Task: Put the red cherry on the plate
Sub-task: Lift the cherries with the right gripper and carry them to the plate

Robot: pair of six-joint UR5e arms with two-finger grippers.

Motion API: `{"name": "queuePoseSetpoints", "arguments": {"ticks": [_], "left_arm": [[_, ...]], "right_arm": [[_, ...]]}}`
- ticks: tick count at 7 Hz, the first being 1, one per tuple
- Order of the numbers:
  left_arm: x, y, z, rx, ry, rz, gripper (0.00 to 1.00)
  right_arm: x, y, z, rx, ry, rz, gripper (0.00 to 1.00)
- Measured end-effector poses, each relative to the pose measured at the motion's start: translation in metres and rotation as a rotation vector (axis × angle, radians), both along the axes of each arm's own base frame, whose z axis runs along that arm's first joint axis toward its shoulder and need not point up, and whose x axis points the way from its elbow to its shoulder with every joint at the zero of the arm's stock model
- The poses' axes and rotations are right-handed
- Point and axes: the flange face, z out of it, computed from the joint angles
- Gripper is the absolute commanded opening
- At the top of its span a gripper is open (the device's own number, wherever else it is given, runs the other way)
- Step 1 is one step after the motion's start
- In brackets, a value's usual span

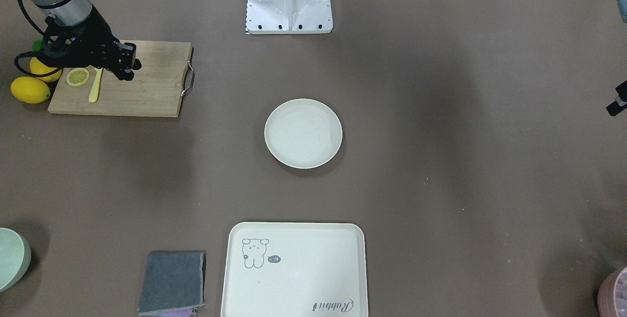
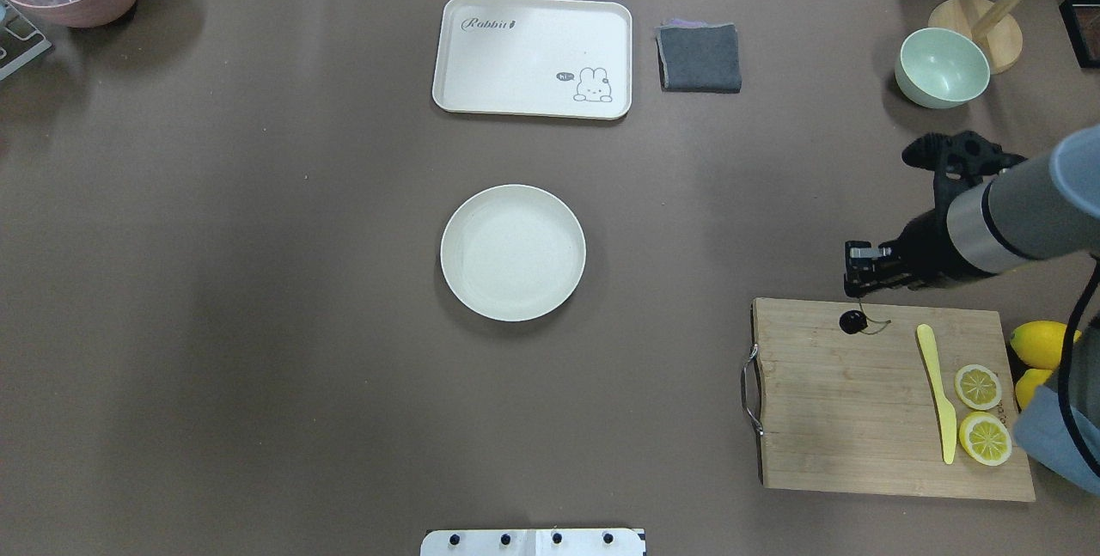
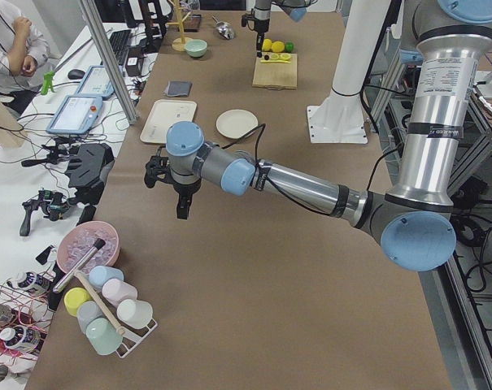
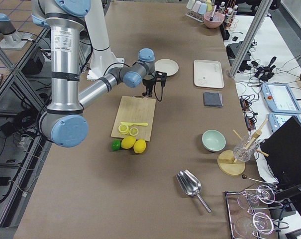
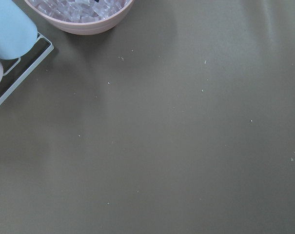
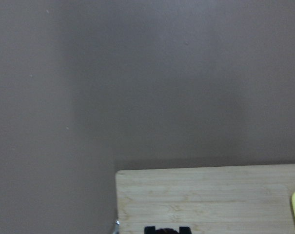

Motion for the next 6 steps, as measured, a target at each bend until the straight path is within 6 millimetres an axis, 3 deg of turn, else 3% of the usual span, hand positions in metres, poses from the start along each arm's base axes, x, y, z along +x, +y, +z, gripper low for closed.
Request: {"name": "queuePoseSetpoints", "arguments": {"ticks": [2, 3, 4, 6], "left_arm": [[0.0, 0.003, -0.002, 0.002, 0.001, 0.0, 0.97], [-0.001, 0.008, 0.001, -0.001, 0.001, 0.0, 0.97], [-0.002, 0.014, 0.003, -0.006, 0.001, 0.0, 0.97], [-0.003, 0.024, 0.011, -0.018, -0.001, -0.001, 0.97]], "right_arm": [[-0.002, -0.042, -0.092, -0.009, 0.019, -0.013, 0.0], [-0.014, -0.057, -0.129, -0.008, 0.022, -0.021, 0.0], [-0.033, -0.071, -0.154, -0.008, 0.029, -0.032, 0.0], [-0.091, -0.094, -0.195, -0.003, 0.071, -0.057, 0.0]]}}
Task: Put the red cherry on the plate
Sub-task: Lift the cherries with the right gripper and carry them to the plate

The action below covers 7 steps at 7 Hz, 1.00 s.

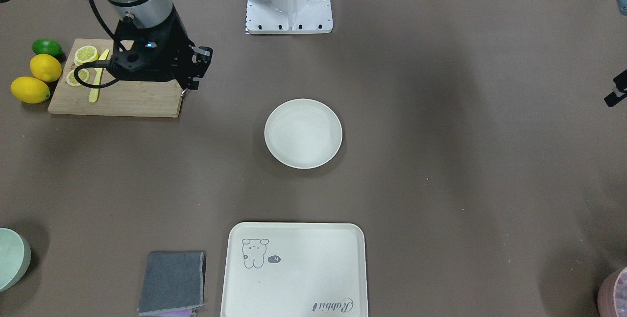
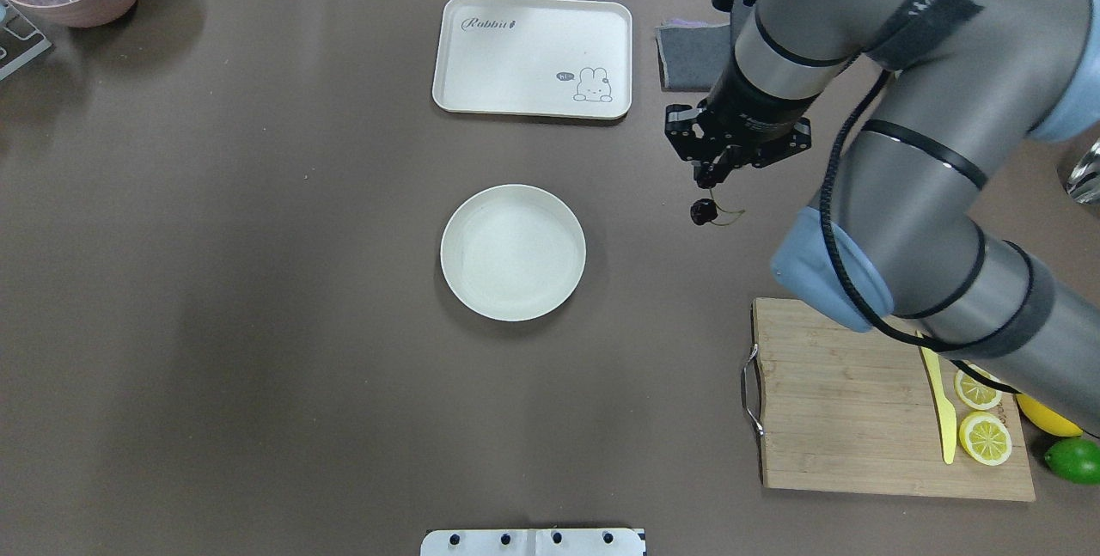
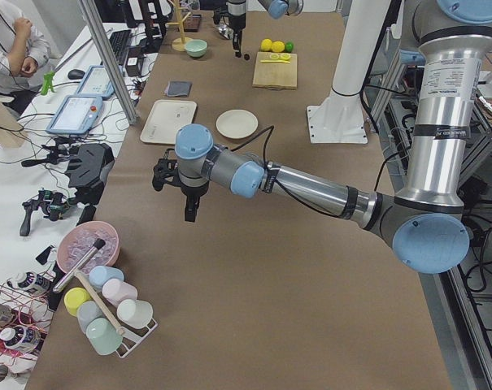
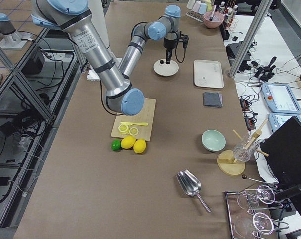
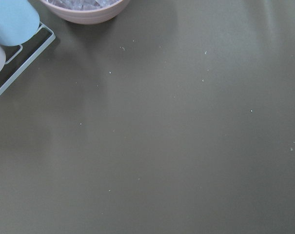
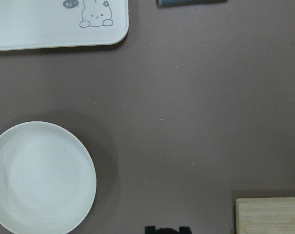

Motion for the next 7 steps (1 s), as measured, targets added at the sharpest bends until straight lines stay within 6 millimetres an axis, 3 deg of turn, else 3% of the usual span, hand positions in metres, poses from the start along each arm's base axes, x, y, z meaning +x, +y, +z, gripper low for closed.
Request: {"name": "queuePoseSetpoints", "arguments": {"ticks": [2, 4, 7], "left_arm": [[-0.001, 0.006, 0.005, -0.007, -0.001, -0.001, 0.97], [-0.003, 0.011, 0.007, -0.014, -0.001, -0.002, 0.97], [-0.003, 0.014, 0.01, -0.021, 0.0, -0.003, 0.97]], "right_arm": [[-0.073, -0.009, -0.029, 0.03, 0.072, -0.025, 0.0], [-0.13, -0.009, -0.042, 0.055, 0.135, -0.038, 0.0], [-0.21, 0.0, -0.02, 0.102, 0.167, -0.025, 0.0]]}}
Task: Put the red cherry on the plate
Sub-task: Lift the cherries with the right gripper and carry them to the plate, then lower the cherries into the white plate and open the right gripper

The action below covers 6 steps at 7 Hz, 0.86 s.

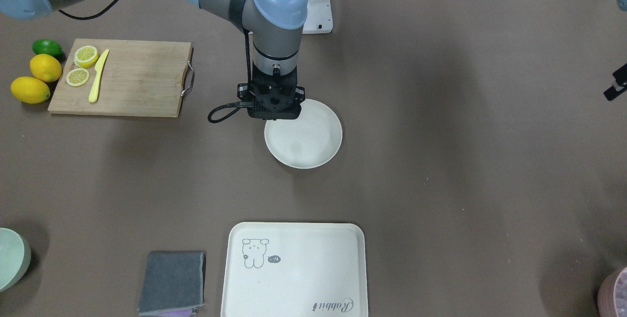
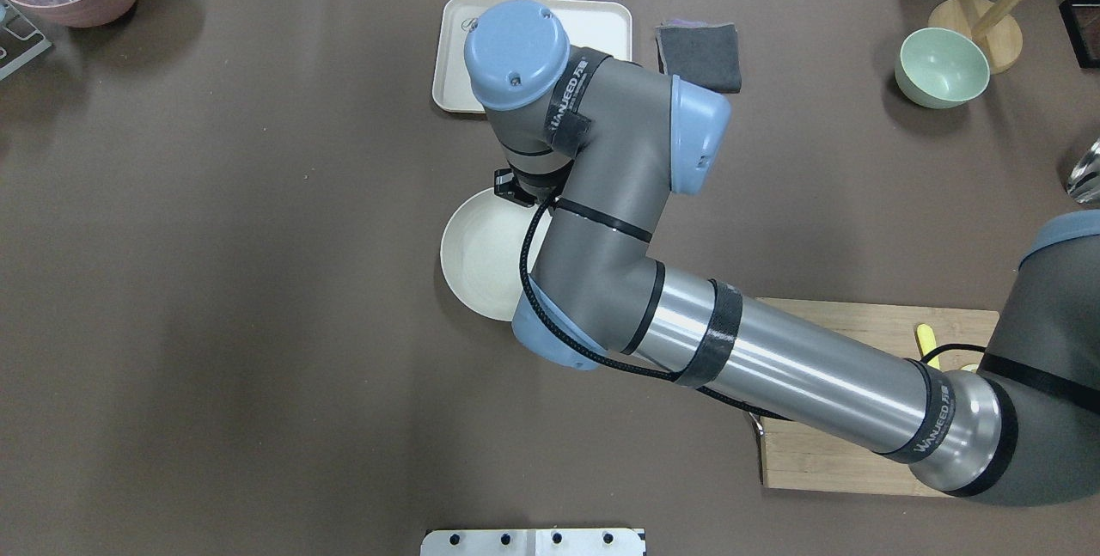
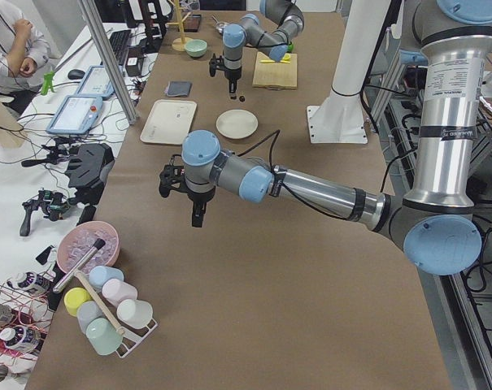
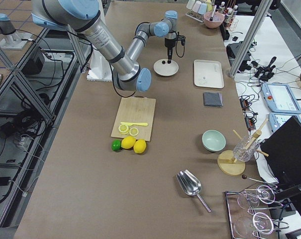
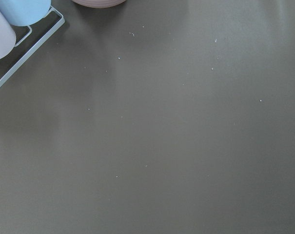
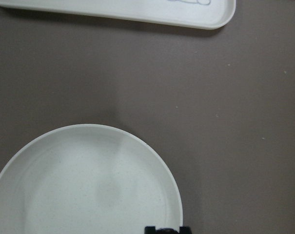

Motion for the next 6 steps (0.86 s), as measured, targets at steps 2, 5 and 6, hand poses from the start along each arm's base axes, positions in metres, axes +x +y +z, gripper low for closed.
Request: {"name": "queuePoseSetpoints", "arguments": {"ticks": [2, 5, 6], "left_arm": [[0.0, 0.003, 0.0, -0.002, 0.002, 0.001, 0.97], [-0.002, 0.007, -0.002, 0.0, 0.005, -0.001, 0.97], [-0.004, 0.009, -0.002, 0.0, 0.006, -0.004, 0.97]], "right_arm": [[-0.045, 0.026, 0.016, 0.017, 0.007, 0.002, 0.0], [-0.092, 0.05, 0.038, 0.045, -0.009, -0.001, 0.0], [-0.097, 0.051, 0.041, 0.05, -0.015, 0.005, 0.46]]}}
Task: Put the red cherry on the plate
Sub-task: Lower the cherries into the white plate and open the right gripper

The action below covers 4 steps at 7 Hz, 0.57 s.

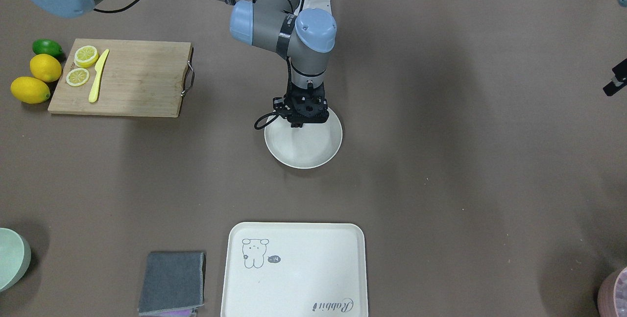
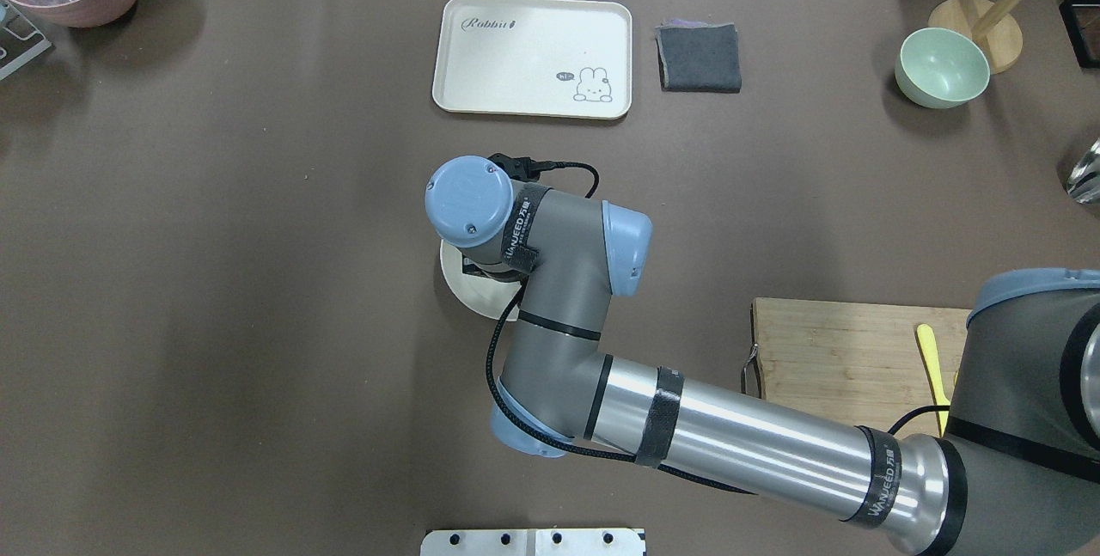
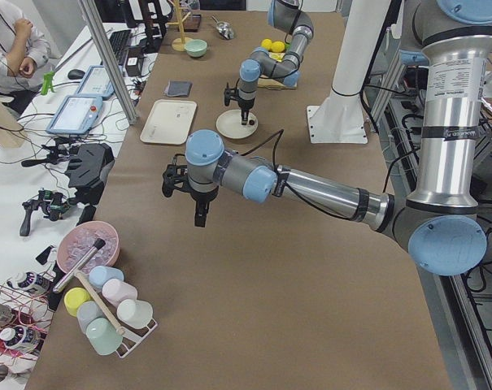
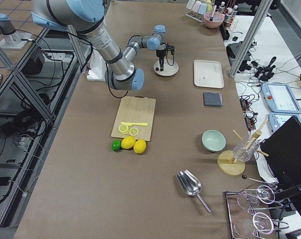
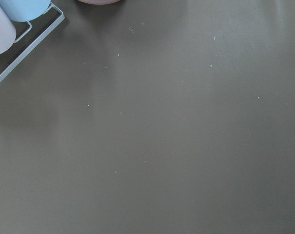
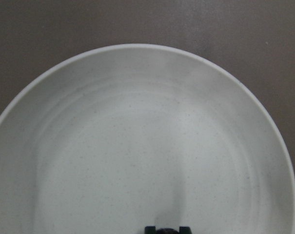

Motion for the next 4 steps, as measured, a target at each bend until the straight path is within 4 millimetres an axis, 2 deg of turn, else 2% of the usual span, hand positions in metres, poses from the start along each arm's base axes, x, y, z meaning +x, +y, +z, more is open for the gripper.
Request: {"name": "queuePoseSetpoints", "arguments": {"ticks": [1, 2, 4], "left_arm": [[-0.003, 0.0034, -0.0011, 0.002, 0.001, -0.005, 0.97], [-0.0056, 0.0068, -0.0016, 0.003, 0.001, -0.01, 0.97], [-0.0075, 0.0102, -0.0016, 0.002, 0.001, -0.013, 0.97]], "right_arm": [[-0.0023, -0.0001, 0.0018, 0.002, -0.001, 0.0, 0.91], [-0.0024, -0.0015, 0.003, 0.005, -0.002, -0.001, 0.99], [0.0019, -0.0065, -0.0056, 0.012, -0.031, 0.0, 0.99]]}}
